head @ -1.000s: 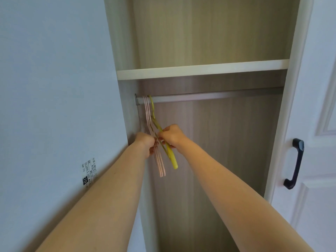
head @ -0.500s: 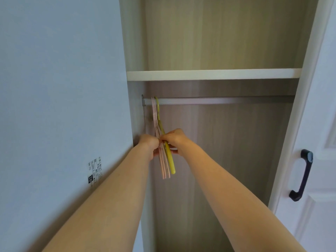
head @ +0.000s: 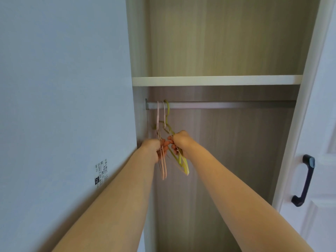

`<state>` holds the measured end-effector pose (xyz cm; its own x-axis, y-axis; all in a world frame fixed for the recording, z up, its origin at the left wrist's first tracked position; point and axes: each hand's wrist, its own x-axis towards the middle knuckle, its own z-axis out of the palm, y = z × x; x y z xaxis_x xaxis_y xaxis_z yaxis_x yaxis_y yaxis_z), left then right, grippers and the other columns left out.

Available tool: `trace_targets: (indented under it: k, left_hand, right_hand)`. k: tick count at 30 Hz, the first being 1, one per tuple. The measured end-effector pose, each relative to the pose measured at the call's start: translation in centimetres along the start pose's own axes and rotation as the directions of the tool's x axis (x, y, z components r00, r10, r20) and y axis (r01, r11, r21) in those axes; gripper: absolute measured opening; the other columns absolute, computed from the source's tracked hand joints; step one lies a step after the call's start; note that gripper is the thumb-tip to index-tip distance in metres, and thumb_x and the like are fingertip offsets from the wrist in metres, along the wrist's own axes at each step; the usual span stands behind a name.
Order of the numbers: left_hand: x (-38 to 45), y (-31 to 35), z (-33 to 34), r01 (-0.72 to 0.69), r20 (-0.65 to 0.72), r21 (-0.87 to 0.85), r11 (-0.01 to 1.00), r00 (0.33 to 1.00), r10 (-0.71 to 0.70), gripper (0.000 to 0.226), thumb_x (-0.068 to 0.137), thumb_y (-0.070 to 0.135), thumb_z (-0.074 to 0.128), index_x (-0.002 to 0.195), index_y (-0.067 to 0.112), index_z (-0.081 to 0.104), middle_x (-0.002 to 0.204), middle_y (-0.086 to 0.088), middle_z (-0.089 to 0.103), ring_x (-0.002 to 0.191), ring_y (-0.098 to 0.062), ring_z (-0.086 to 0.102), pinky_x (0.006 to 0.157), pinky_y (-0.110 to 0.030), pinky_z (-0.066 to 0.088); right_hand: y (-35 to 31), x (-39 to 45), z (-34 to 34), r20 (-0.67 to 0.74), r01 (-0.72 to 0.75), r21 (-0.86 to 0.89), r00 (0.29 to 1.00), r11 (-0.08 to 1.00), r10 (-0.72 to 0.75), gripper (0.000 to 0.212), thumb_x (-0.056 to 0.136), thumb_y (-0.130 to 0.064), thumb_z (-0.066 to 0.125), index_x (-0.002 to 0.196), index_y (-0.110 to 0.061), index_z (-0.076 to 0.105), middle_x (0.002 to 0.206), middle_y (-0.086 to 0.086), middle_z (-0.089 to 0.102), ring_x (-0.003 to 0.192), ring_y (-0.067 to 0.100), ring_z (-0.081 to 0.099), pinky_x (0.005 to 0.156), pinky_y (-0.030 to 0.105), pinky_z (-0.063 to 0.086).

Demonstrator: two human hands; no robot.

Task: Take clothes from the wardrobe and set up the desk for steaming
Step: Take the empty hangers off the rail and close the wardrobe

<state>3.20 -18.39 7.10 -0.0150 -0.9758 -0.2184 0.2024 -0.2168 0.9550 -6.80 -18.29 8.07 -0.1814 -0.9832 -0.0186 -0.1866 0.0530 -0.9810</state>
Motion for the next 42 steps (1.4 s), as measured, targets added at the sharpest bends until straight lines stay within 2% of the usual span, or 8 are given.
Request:
trace_targets:
  k: [7, 16, 21, 25, 28, 32, 37, 42]
  left_hand:
    - [-1.5, 1.0, 0.6, -0.035, 0.035, -0.096, 0.995, 0.999, 0.038, 0.021, 0.098, 0.009, 0.049, 0.079, 0.011, 0.056, 0.042, 0.006, 0.061, 0.062, -0.012, 0.053, 0.059, -0.024, 0.046]
    - [-4.2, 0.1, 2.3, -0.049, 0.039, -0.020, 0.999, 0.998, 0.050, 0.013, 0.093, 0.012, 0.059, 0.082, 0.016, 0.065, 0.078, 0.000, 0.056, 0.068, -0.013, 0.050, 0.059, -0.025, 0.043]
    - [-6.3, -2.4, 3.8, -0.001, 0.079, -0.040, 0.999, 0.997, 0.004, 0.014, 0.089, 0.018, 0.064, 0.102, 0.020, 0.068, 0.097, 0.000, 0.063, 0.097, -0.017, 0.054, 0.068, -0.024, 0.044]
    - [-9.2, -6.0, 4.4, 0.044, 0.124, -0.042, 0.998, 0.992, -0.038, 0.005, 0.089, 0.020, 0.063, 0.087, 0.021, 0.067, 0.089, 0.002, 0.066, 0.083, -0.012, 0.056, 0.060, -0.021, 0.040]
    - [-12.2, -9.0, 4.3, 0.040, 0.166, -0.063, 0.997, 0.986, -0.029, 0.014, 0.091, 0.019, 0.061, 0.103, 0.021, 0.068, 0.094, 0.000, 0.068, 0.089, -0.014, 0.059, 0.059, -0.019, 0.042]
    - [-16.0, -13.4, 4.0, 0.141, 0.194, -0.142, 0.980, 0.975, -0.112, 0.009, 0.092, 0.022, 0.061, 0.088, 0.021, 0.070, 0.060, 0.004, 0.065, 0.046, -0.011, 0.053, 0.037, -0.014, 0.038]
    - [-19.6, -19.1, 3.6, 0.345, 0.221, -0.137, 0.929, 0.924, -0.311, 0.007, 0.085, 0.024, 0.071, 0.089, 0.019, 0.073, 0.076, 0.003, 0.066, 0.092, -0.017, 0.053, 0.087, -0.029, 0.043]
    - [-22.8, -23.6, 2.7, 0.440, 0.247, -0.176, 0.880, 0.885, -0.393, 0.015, 0.082, 0.024, 0.074, 0.094, 0.015, 0.072, 0.099, -0.003, 0.071, 0.103, -0.019, 0.060, 0.074, -0.029, 0.043]
  right_hand:
    - [-0.9, -0.9, -1.6, -0.068, 0.065, 0.030, 0.996, 0.997, -0.063, 0.022, 0.095, -0.004, 0.036, 0.101, -0.004, 0.057, 0.068, 0.005, 0.047, 0.052, 0.016, 0.038, 0.046, 0.027, 0.032]
    - [-0.5, -4.2, -4.4, -0.109, 0.099, 0.096, 0.990, 0.990, -0.088, 0.021, 0.097, -0.005, 0.034, 0.092, -0.008, 0.054, 0.070, 0.005, 0.056, 0.053, 0.016, 0.049, 0.052, 0.027, 0.043]
    - [1.0, -8.3, -6.0, -0.104, 0.112, 0.125, 0.990, 0.986, -0.099, 0.018, 0.097, -0.003, 0.032, 0.093, -0.007, 0.049, 0.073, 0.012, 0.062, 0.054, 0.020, 0.060, 0.057, 0.033, 0.055]
    - [3.4, -12.4, -7.2, -0.116, 0.090, 0.082, 0.990, 0.993, -0.080, 0.018, 0.096, -0.005, 0.035, 0.091, -0.006, 0.052, 0.082, 0.018, 0.068, 0.068, 0.031, 0.069, 0.072, 0.045, 0.060]
    - [5.9, -15.3, -7.9, -0.100, 0.015, 0.051, 0.995, 0.999, -0.010, 0.017, 0.096, -0.008, 0.036, 0.101, -0.003, 0.052, 0.086, 0.022, 0.071, 0.072, 0.036, 0.072, 0.073, 0.050, 0.059]
    - [9.8, -19.8, -8.2, -0.102, -0.058, 0.025, 0.993, 0.998, 0.060, 0.021, 0.099, -0.011, 0.032, 0.105, -0.002, 0.050, 0.085, 0.021, 0.071, 0.068, 0.032, 0.072, 0.064, 0.038, 0.060]
    - [14.7, -23.7, -8.5, -0.141, -0.057, -0.265, 0.990, 0.963, 0.020, 0.020, 0.100, -0.022, 0.039, 0.102, -0.008, 0.054, 0.087, 0.011, 0.062, 0.072, 0.018, 0.064, 0.066, 0.029, 0.057]
    - [18.5, -27.7, -8.5, -0.126, -0.075, -0.346, 0.992, 0.935, 0.033, 0.021, 0.101, -0.023, 0.036, 0.095, -0.010, 0.052, 0.077, 0.001, 0.055, 0.065, 0.011, 0.055, 0.058, 0.020, 0.043]
